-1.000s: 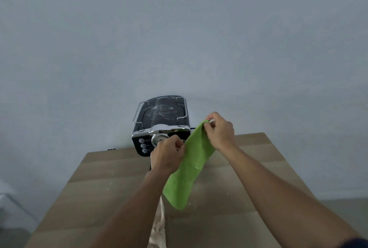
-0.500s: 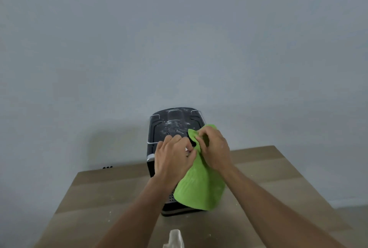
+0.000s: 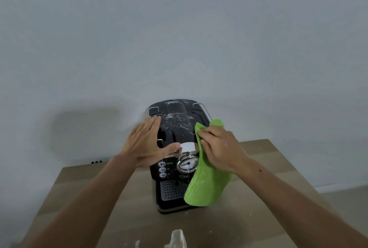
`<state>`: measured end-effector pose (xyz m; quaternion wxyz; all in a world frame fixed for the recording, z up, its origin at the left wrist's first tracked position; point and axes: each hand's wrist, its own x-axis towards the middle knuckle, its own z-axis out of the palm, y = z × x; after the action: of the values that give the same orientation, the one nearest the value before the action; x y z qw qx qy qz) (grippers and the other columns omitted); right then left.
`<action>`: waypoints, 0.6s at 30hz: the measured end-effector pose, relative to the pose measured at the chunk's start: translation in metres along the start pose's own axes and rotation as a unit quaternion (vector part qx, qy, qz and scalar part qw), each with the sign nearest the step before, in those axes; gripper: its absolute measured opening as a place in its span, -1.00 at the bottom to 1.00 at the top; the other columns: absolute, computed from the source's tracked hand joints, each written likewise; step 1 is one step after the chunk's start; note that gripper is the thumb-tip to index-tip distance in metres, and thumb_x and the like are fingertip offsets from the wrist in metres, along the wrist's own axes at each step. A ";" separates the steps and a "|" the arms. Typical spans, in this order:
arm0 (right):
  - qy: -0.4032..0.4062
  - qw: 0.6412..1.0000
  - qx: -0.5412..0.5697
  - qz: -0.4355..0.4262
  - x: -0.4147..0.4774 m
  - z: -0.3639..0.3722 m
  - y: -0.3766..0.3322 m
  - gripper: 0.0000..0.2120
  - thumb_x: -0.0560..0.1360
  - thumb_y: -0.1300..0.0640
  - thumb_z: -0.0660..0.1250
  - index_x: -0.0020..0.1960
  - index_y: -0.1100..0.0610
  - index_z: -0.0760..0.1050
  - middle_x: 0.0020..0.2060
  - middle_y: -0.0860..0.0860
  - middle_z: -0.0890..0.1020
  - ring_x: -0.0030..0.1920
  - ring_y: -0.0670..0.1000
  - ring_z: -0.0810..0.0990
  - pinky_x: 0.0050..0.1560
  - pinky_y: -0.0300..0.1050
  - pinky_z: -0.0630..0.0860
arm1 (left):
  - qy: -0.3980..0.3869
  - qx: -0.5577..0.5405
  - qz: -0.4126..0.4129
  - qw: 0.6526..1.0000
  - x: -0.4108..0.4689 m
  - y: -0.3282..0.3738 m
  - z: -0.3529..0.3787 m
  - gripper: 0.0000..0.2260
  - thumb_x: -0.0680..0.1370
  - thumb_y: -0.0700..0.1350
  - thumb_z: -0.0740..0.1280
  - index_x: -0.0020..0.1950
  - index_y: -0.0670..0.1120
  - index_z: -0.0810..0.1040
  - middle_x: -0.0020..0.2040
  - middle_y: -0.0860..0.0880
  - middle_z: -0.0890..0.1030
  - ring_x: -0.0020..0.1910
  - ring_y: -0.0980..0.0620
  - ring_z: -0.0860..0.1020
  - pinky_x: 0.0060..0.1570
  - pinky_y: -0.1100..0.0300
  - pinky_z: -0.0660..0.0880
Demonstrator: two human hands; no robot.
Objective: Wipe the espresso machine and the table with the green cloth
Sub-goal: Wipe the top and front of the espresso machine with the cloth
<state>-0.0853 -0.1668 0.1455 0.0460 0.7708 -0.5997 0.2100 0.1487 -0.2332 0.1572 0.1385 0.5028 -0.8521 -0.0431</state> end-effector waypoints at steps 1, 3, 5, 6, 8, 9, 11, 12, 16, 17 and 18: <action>-0.015 1.000 0.011 -0.025 0.001 -0.003 0.006 -0.56 0.56 0.00 0.03 0.24 0.13 0.55 0.12 0.04 0.62 0.15 0.07 0.55 0.10 0.09 0.52 | -0.007 -0.004 -0.006 1.000 0.000 0.001 0.000 0.06 0.27 0.57 -0.02 0.55 -0.11 -0.05 0.57 -0.03 0.01 0.53 0.01 -0.01 0.46 0.07 0.00; -0.040 0.997 0.028 -0.052 0.007 -0.011 0.019 -0.68 0.57 0.12 0.18 0.26 0.13 0.54 0.12 0.04 0.63 0.12 0.05 0.57 0.13 0.01 0.52 | -0.011 -0.007 -0.011 1.000 -0.001 0.003 0.000 0.08 0.26 0.58 -0.01 0.56 -0.11 -0.08 0.57 -0.03 -0.04 0.53 0.04 -0.06 0.46 0.10 -0.04; -0.047 0.997 0.058 -0.033 0.018 -0.017 0.026 -0.72 0.54 0.18 0.28 0.25 0.12 0.53 0.11 0.01 0.62 0.12 0.01 0.54 0.19 -0.08 0.46 | -0.013 -0.007 -0.015 1.000 -0.001 0.004 0.000 0.03 0.33 0.55 0.03 0.56 -0.11 -0.10 0.57 -0.03 -0.07 0.53 0.06 -0.08 0.46 0.12 -0.07; -0.048 0.996 0.070 -0.025 0.022 -0.019 0.026 -0.77 0.53 0.18 0.31 0.18 0.12 0.54 0.06 -0.01 0.62 0.09 0.00 0.53 0.18 -0.09 0.45 | -0.013 -0.004 -0.016 1.000 -0.001 0.004 0.000 -0.01 0.37 0.52 0.03 0.56 -0.11 -0.11 0.57 -0.02 -0.08 0.53 0.07 -0.09 0.45 0.13 -0.08; -0.052 0.995 0.083 -0.036 0.028 -0.020 0.025 -0.92 0.50 0.20 0.34 -0.01 0.14 0.54 -0.11 -0.04 0.57 -0.05 -0.01 0.49 0.07 -0.08 0.44 | -0.011 0.004 -0.017 1.000 -0.001 0.003 0.000 -0.04 0.38 0.52 -0.03 0.56 -0.10 -0.10 0.57 -0.01 -0.07 0.53 0.09 -0.10 0.45 0.12 -0.07; -0.064 0.994 0.081 -0.046 0.030 -0.020 0.025 -0.97 0.50 0.20 0.34 -0.06 0.14 0.52 -0.16 -0.06 0.54 -0.09 -0.01 0.47 0.01 -0.11 0.41 | -0.011 0.005 -0.019 1.000 -0.001 0.003 0.000 -0.04 0.35 0.52 -0.08 0.56 -0.09 -0.09 0.57 0.00 -0.07 0.53 0.10 -0.10 0.46 0.12 -0.06; -0.095 0.991 0.070 -0.061 0.035 -0.022 0.028 -0.96 0.51 0.18 0.31 -0.10 0.14 0.49 -0.20 -0.07 0.52 -0.12 -0.02 0.45 -0.08 -0.17 0.32 | -0.016 0.006 -0.024 1.000 -0.002 0.002 0.001 -0.03 0.32 0.51 -0.14 0.56 -0.07 -0.09 0.57 0.02 -0.08 0.52 0.12 -0.11 0.46 0.10 -0.04; -0.106 0.990 0.066 -0.066 0.037 -0.022 0.030 -0.94 0.53 0.16 0.30 -0.11 0.14 0.48 -0.21 -0.06 0.53 -0.13 -0.01 0.45 -0.09 -0.18 0.31 | -0.019 0.007 -0.027 0.999 -0.002 0.003 0.001 -0.03 0.31 0.51 -0.13 0.56 -0.07 -0.10 0.57 0.03 -0.09 0.52 0.13 -0.12 0.46 0.10 -0.03; -0.050 0.994 0.070 -0.071 0.029 -0.011 0.028 -0.88 0.56 0.14 0.25 -0.11 0.15 0.50 -0.21 -0.02 0.54 -0.13 0.02 0.46 -0.08 -0.09 0.41 | -0.019 0.011 -0.045 0.999 -0.003 0.009 0.000 0.00 0.28 0.52 -0.09 0.56 -0.06 -0.10 0.57 0.04 -0.10 0.52 0.14 -0.13 0.44 0.05 0.06; -0.006 0.995 0.071 -0.073 0.021 -0.005 0.028 -0.86 0.56 0.13 0.23 -0.09 0.15 0.53 -0.20 -0.02 0.55 -0.13 0.03 0.48 -0.09 -0.07 0.45 | -0.019 0.012 -0.049 0.999 -0.004 0.010 0.001 0.01 0.28 0.53 -0.08 0.56 -0.06 -0.10 0.57 0.05 -0.10 0.52 0.14 -0.13 0.43 0.03 0.09; 0.034 0.994 0.073 -0.079 0.012 -0.001 0.028 -0.81 0.56 0.12 0.21 -0.04 0.16 0.57 -0.17 0.00 0.58 -0.12 0.03 0.50 -0.09 -0.07 0.48 | -0.019 0.012 -0.050 0.998 -0.005 0.010 0.001 0.02 0.28 0.54 -0.08 0.56 -0.06 -0.10 0.57 0.05 -0.10 0.52 0.15 -0.13 0.43 0.03 0.10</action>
<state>-0.1094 -0.1850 0.1459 0.0264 0.8095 -0.5180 0.2752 0.1419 -0.2242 0.1577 0.1137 0.5457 -0.8287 -0.0498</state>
